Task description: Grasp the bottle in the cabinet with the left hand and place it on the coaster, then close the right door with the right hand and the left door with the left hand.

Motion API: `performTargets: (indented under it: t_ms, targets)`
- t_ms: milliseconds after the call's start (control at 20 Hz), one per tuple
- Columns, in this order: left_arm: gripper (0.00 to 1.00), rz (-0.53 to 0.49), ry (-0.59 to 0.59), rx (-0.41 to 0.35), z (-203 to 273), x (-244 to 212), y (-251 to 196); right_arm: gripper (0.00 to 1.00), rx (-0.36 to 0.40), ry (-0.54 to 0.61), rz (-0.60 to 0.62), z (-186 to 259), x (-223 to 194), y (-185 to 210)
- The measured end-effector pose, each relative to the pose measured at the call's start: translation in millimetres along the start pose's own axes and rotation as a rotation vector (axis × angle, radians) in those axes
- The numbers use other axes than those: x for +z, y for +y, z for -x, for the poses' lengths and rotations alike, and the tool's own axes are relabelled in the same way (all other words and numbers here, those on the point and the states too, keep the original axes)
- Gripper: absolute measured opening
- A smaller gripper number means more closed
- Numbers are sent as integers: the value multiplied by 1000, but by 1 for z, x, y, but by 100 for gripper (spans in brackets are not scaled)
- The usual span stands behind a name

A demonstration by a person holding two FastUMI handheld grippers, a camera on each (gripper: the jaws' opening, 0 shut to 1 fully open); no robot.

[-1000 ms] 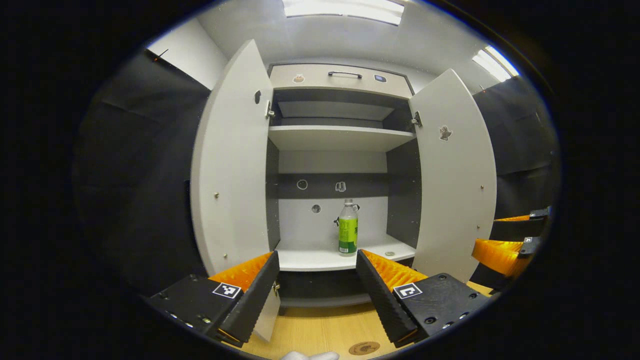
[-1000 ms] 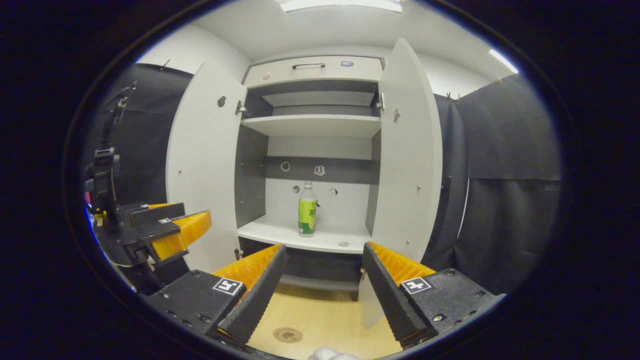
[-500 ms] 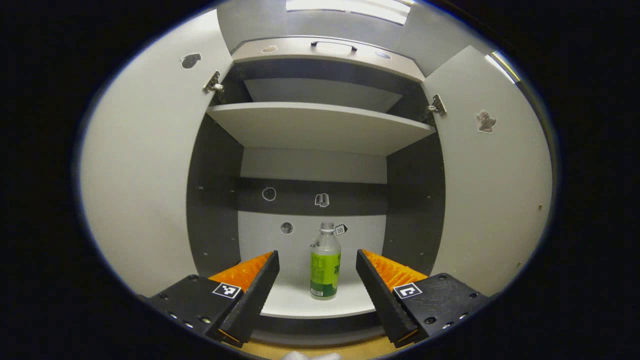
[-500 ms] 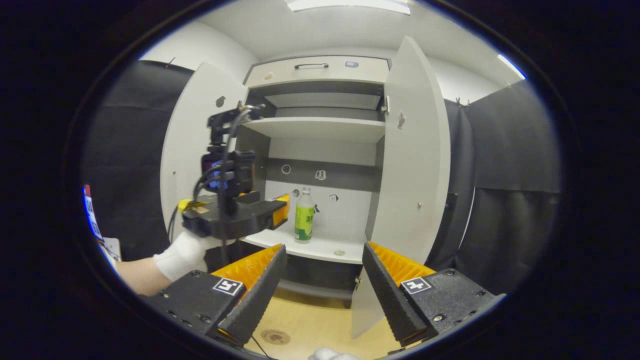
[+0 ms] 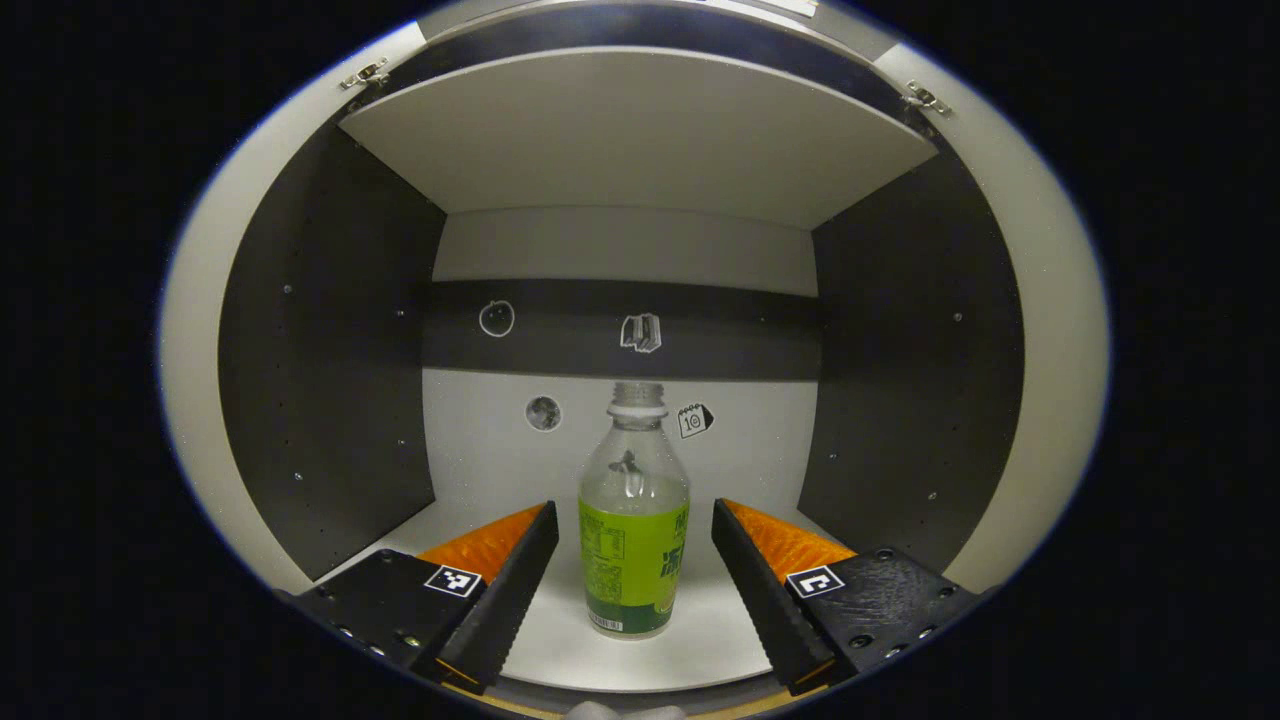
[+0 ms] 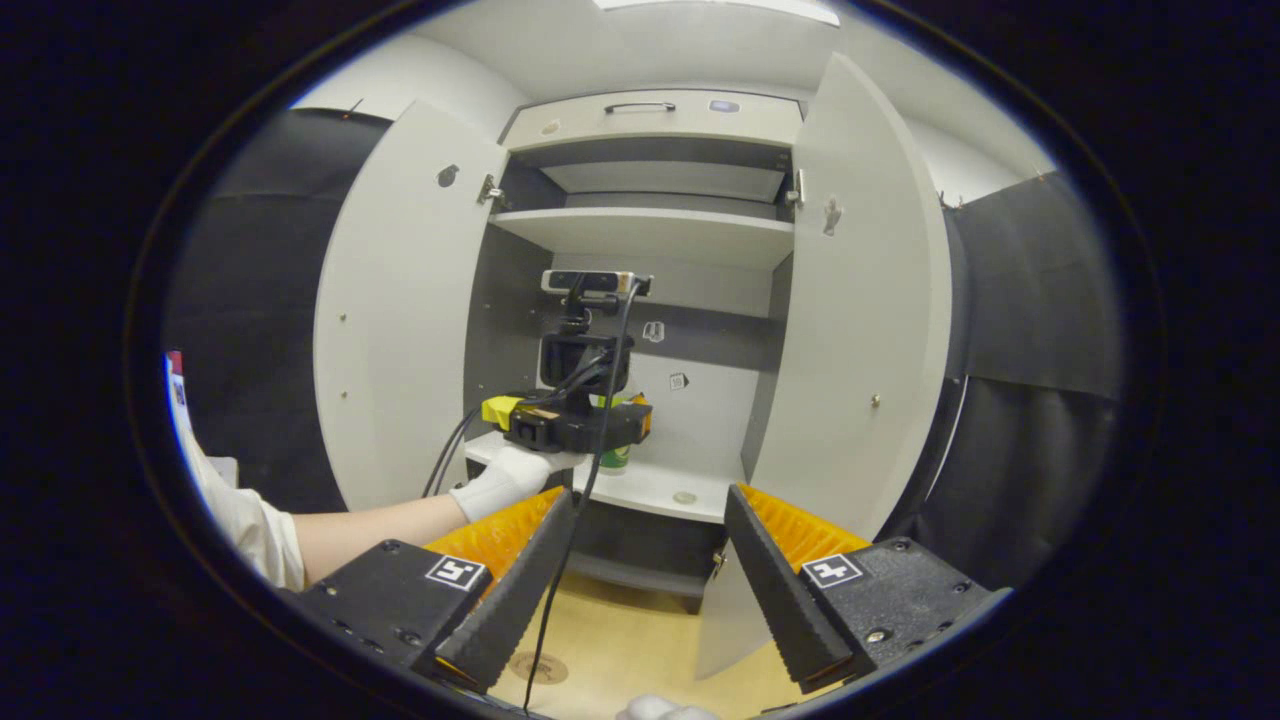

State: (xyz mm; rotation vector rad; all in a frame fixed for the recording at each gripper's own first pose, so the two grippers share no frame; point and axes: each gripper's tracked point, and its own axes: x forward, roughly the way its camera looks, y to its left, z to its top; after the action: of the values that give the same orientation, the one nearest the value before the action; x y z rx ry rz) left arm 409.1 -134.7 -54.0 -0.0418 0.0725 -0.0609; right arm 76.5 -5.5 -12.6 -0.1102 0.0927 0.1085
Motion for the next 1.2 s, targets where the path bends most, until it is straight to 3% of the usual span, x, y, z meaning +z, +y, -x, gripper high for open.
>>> performTargets:
  t_ms: [350, 500, 550, 1000, 1200]
  targets:
    - [95, 12, 14, 12, -21, -11, 3, 100, -13, 33, -18, -8, -11, -13]
    - [78, 13, 5, 8, -19, -8, 5, 100, -16, 30, -26, -7, -11, -15]
    - [77, 13, -11, -6, -15, -2, 3, 100, -21, 24, -27, -6, -10, -16]
    - [76, -71, -127, -80, 95, 56, -1, 100, -54, 0, -66, 13, -11, -16]
    - [77, -55, -160, -130, 156, 69, -3, 100, -84, -2, -98, 30, -16, -17]
